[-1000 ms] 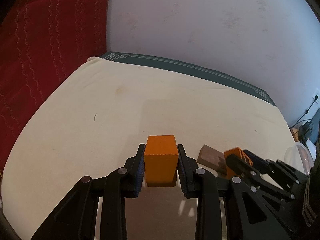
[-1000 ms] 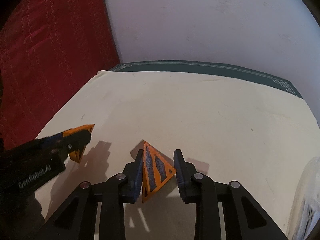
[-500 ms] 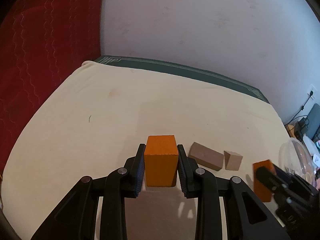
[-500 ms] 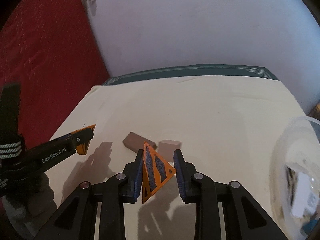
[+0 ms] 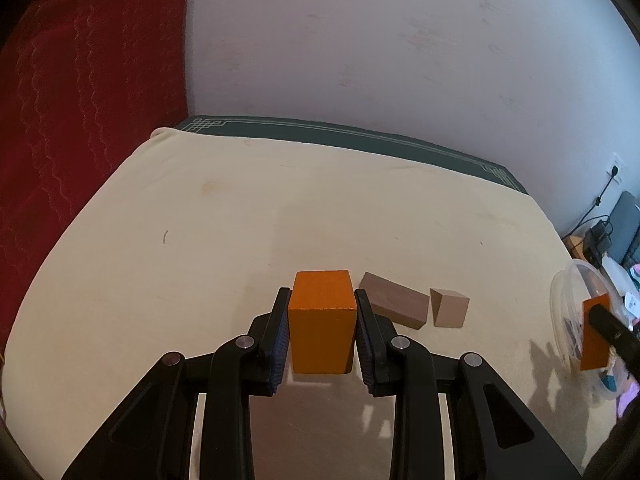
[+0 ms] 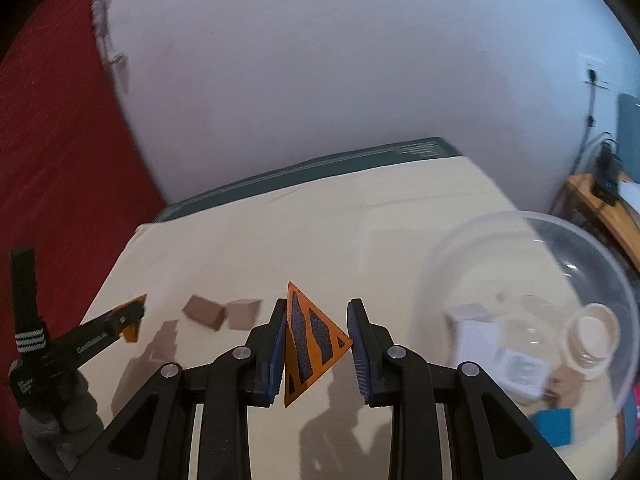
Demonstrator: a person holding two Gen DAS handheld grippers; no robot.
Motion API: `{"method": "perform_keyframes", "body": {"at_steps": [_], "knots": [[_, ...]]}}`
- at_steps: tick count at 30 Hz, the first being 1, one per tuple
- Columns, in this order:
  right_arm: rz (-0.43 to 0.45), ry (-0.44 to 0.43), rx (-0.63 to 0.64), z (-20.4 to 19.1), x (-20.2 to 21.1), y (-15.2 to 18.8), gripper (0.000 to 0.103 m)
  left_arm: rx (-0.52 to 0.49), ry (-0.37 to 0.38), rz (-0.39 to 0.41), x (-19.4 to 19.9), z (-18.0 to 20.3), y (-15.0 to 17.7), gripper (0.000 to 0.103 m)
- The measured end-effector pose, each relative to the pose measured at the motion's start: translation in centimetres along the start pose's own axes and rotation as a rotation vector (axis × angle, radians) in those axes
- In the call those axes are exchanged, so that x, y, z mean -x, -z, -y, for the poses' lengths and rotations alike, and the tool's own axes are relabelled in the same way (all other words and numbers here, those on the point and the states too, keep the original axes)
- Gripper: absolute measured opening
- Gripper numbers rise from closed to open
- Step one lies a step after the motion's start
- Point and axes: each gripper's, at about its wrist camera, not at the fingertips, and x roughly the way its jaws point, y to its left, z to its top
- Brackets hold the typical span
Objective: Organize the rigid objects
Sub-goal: 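Carry the striped triangle into the clear bowl and open the right gripper, then carry the orange block into the clear bowl and open the left gripper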
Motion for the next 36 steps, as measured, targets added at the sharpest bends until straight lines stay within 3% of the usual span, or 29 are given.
{"method": "perform_keyframes", "body": {"at_steps": [9,16,18,19,20,36], "knots": [[0.066,0.083,-0.084,4.1,2.6,-0.8,0.031,-0.021,0.0,-0.005,-0.2,0.5,0.3,0.03],[0.071,0.138,-0.159,6.5,2.2,-0.9,0.031,-0.03,-0.003,-0.009,-0.3,0.7,0.4,0.03],[0.062,0.136,-0.202,7.4,2.0,-0.8,0.044,-0.032,-0.004,-0.011,-0.3,0.8,0.5,0.03],[0.059,0.134,-0.225,7.8,2.0,-0.7,0.058,-0.034,-0.004,-0.012,-0.4,0.8,0.5,0.03],[0.062,0.137,-0.259,8.4,2.0,-0.6,0.062,-0.035,-0.005,-0.012,-0.3,1.0,0.4,0.03],[0.116,0.302,-0.28,10.7,3.3,1.6,0.062,-0.102,0.015,-0.031,0.1,3.7,1.2,0.03]]}}
